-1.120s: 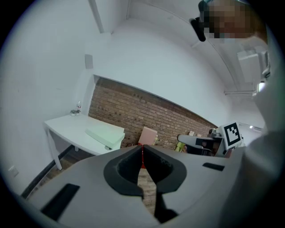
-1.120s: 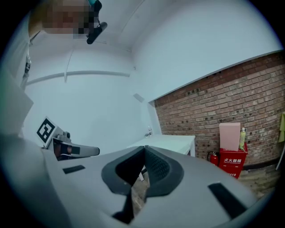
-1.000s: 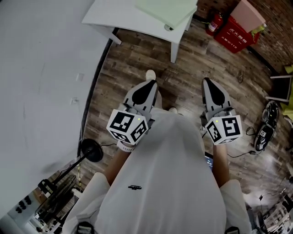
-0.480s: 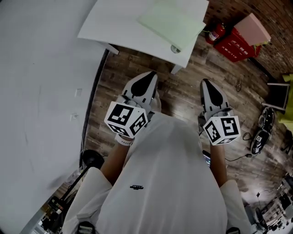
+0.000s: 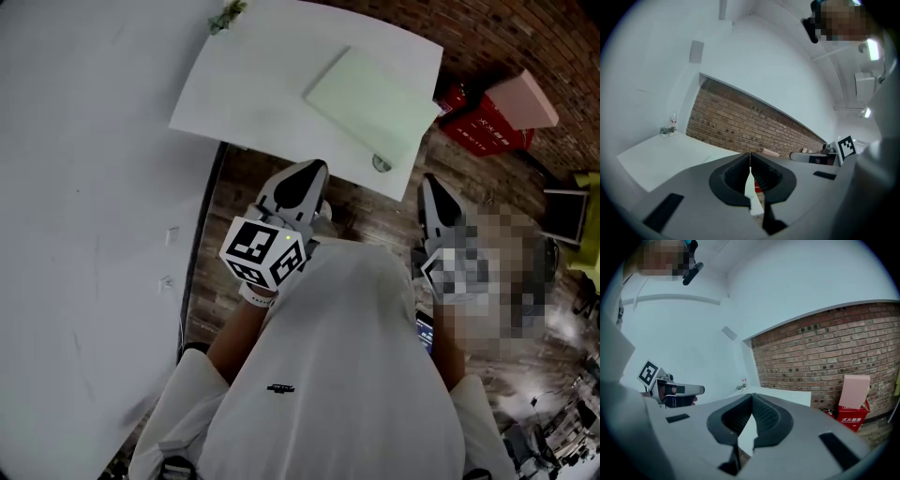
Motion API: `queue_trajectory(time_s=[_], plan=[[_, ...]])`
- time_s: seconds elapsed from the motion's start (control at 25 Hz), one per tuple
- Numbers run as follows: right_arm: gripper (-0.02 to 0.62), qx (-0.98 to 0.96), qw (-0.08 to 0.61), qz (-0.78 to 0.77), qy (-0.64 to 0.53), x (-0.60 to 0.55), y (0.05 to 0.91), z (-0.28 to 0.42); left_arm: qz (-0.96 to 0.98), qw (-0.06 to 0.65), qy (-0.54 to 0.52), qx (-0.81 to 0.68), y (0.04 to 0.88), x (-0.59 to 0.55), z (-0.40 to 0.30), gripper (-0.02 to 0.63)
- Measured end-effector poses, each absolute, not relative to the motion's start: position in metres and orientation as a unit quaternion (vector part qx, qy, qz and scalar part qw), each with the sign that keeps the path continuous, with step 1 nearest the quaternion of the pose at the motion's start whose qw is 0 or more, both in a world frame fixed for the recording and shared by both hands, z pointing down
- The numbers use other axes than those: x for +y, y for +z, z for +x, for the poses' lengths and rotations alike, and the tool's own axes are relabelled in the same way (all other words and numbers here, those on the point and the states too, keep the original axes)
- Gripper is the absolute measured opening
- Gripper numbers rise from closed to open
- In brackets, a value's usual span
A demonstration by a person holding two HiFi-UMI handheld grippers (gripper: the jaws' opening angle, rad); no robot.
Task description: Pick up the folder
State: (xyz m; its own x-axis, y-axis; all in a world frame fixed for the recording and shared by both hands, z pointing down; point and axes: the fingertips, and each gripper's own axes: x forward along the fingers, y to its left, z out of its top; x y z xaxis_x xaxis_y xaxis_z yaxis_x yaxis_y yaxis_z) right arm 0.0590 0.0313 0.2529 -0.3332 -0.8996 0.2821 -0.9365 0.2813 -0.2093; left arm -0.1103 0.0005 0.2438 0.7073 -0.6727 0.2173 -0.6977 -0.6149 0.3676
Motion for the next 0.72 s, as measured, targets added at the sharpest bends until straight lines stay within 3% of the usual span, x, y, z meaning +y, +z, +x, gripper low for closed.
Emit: queue_trajectory(time_s=[0.72], plan=[[0.008,-0.737,0.057,0.643,0.201,-0.024,0.280,0.076,0.921,0.227,0.065,-0.311,0.263,-0.094,-0.085,0.025]])
